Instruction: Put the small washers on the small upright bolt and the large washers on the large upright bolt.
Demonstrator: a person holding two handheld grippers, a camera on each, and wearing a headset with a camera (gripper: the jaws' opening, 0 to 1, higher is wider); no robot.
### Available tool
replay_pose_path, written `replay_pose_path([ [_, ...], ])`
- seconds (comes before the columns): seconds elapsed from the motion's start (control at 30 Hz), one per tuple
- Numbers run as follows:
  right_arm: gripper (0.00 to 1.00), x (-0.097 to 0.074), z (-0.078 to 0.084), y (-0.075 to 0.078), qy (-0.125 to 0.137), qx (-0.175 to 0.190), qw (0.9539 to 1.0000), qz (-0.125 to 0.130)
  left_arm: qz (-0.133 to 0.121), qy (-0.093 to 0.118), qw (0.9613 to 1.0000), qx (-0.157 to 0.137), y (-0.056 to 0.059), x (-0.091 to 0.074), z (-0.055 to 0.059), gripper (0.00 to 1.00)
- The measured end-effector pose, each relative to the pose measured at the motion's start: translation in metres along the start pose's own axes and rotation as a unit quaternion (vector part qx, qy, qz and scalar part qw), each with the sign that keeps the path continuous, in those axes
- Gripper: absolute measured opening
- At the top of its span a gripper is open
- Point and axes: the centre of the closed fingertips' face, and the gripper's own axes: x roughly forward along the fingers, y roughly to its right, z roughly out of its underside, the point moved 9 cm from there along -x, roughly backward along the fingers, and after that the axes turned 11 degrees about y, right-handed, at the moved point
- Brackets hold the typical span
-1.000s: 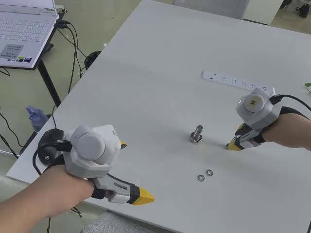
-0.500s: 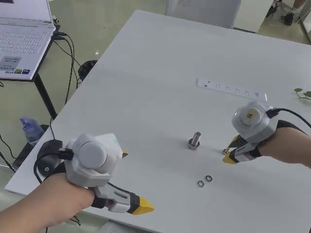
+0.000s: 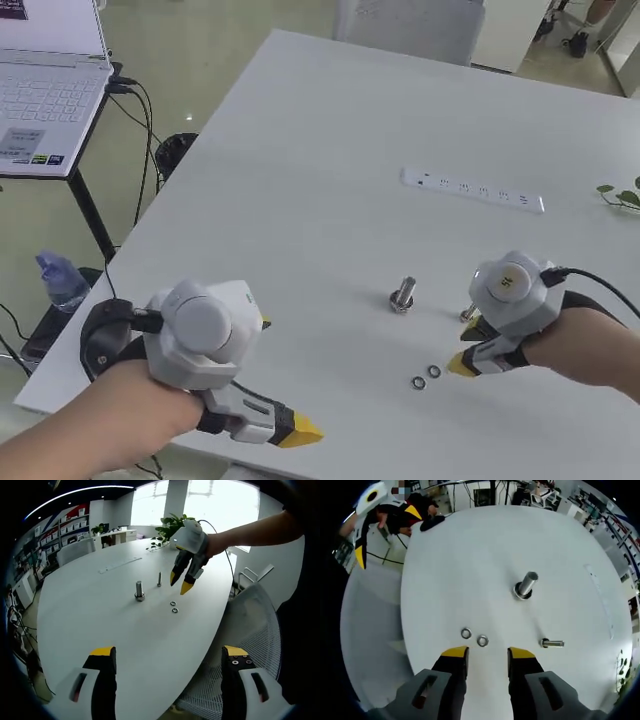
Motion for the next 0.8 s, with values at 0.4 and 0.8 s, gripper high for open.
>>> replay_pose_path([
  [0.4,0.33,0.022,0.008,-0.002,-0.011,0.002,0.9999,-0.001,-0.003,0.002,1.0000,0.001,0.001,-0.005,-0.002,0.85],
  [0.8,0.32,0.037,0.014,-0.005,-0.017,0.023,0.9996,0.009,0.011,-0.001,0.9999,0.008,0.006,-0.003,-0.002,0.84],
])
